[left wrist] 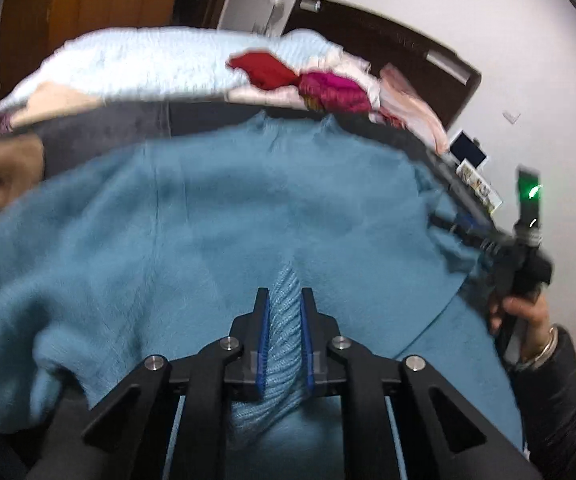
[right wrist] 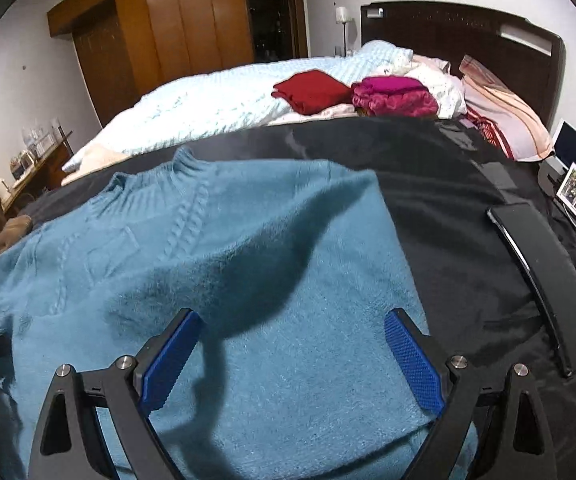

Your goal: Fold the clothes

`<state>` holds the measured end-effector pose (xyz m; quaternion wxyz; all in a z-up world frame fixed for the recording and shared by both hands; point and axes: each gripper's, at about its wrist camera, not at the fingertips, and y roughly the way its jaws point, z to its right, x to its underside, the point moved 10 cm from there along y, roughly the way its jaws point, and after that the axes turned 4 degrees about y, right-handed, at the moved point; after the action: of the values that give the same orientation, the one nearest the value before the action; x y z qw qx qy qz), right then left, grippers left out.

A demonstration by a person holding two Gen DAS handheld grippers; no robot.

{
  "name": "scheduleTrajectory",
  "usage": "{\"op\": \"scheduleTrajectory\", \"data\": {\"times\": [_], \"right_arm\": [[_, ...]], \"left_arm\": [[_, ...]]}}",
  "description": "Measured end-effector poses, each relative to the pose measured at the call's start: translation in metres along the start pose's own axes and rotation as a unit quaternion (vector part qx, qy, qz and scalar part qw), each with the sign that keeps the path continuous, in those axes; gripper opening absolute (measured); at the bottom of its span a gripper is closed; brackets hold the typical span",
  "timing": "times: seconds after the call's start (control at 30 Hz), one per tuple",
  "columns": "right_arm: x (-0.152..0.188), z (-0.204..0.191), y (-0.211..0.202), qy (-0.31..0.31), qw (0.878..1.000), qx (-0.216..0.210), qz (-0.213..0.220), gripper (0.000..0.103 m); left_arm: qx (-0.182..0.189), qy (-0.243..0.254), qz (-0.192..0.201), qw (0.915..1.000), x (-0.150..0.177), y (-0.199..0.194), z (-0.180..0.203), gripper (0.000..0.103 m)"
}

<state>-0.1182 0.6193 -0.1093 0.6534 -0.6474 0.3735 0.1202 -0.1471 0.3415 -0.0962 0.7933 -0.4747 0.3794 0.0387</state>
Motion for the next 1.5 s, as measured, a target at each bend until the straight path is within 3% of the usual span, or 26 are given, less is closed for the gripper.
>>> {"op": "scheduleTrajectory", "data": {"times": [0.07, 0.13, 0.23, 0.3, 0.37, 0.47, 0.53, 0.6, 0.73, 0.8, 0.93, 1.03, 1.27, 1.37, 1.5], "right_arm": [[0.001, 0.003, 0.0, 0.004, 1.0, -0.004, 0.002, 0.096], [0.001, 0.007, -0.005, 0.012, 1.0, -0.008, 0.01, 0.096], [0.002, 0.017, -0.003, 0.024, 1.0, 0.016, 0.006, 0.096], [0.005, 0.023, 0.002, 0.04, 0.999, 0.005, -0.008, 0.096], [0.005, 0.027, 0.003, 0.051, 0.999, 0.003, -0.011, 0.096], [0.003, 0.026, -0.002, 0.029, 0.999, 0.03, -0.005, 0.096], [-0.003, 0.015, -0.008, -0.016, 0.998, 0.054, 0.001, 0.096], [-0.013, -0.011, -0.01, -0.069, 0.997, 0.044, -0.004, 0.096], [-0.022, -0.044, 0.019, -0.097, 0.994, 0.01, -0.051, 0.096], [-0.024, -0.03, 0.04, -0.086, 0.994, 0.036, -0.064, 0.096], [-0.039, 0.026, 0.055, 0.0, 0.997, 0.076, -0.031, 0.101], [-0.039, 0.04, 0.058, 0.027, 0.997, 0.063, -0.042, 0.101], [-0.04, 0.047, 0.018, -0.015, 0.994, 0.11, -0.006, 0.101], [-0.033, 0.057, -0.015, -0.017, 0.995, 0.093, 0.006, 0.102], [-0.01, 0.065, -0.035, -0.06, 0.994, 0.089, -0.014, 0.102]], "left_arm": [[-0.03, -0.009, 0.041, 0.9987, -0.021, -0.022, -0.008, 0.015], [-0.061, -0.028, 0.058, 0.996, -0.032, -0.031, -0.023, 0.015], [-0.089, -0.052, 0.022, 0.9944, -0.018, -0.015, -0.047, 0.015], [-0.09, -0.052, -0.013, 0.9945, -0.003, 0.003, -0.054, 0.018], [-0.089, -0.056, -0.019, 0.9942, 0.003, 0.011, -0.056, 0.021], [-0.089, -0.067, -0.021, 0.9936, 0.008, 0.016, -0.062, 0.046], [-0.082, -0.07, -0.016, 0.994, 0.008, 0.016, -0.061, 0.051], [-0.087, -0.063, -0.011, 0.9942, 0.01, 0.016, -0.055, 0.058], [-0.104, -0.034, -0.008, 0.994, 0.012, 0.019, -0.043, 0.07], [-0.107, -0.021, -0.009, 0.994, 0.013, 0.023, -0.037, 0.075], [-0.108, -0.009, -0.006, 0.994, 0.016, 0.025, -0.035, 0.08], [-0.111, -0.002, -0.006, 0.9938, 0.017, 0.027, -0.034, 0.081], [-0.102, -0.008, -0.001, 0.9947, 0.016, 0.026, -0.036, 0.082], [-0.101, -0.009, 0.0, 0.9948, 0.016, 0.026, -0.034, 0.084], [-0.107, -0.004, -0.003, 0.9943, 0.016, 0.027, -0.032, 0.085]]}}
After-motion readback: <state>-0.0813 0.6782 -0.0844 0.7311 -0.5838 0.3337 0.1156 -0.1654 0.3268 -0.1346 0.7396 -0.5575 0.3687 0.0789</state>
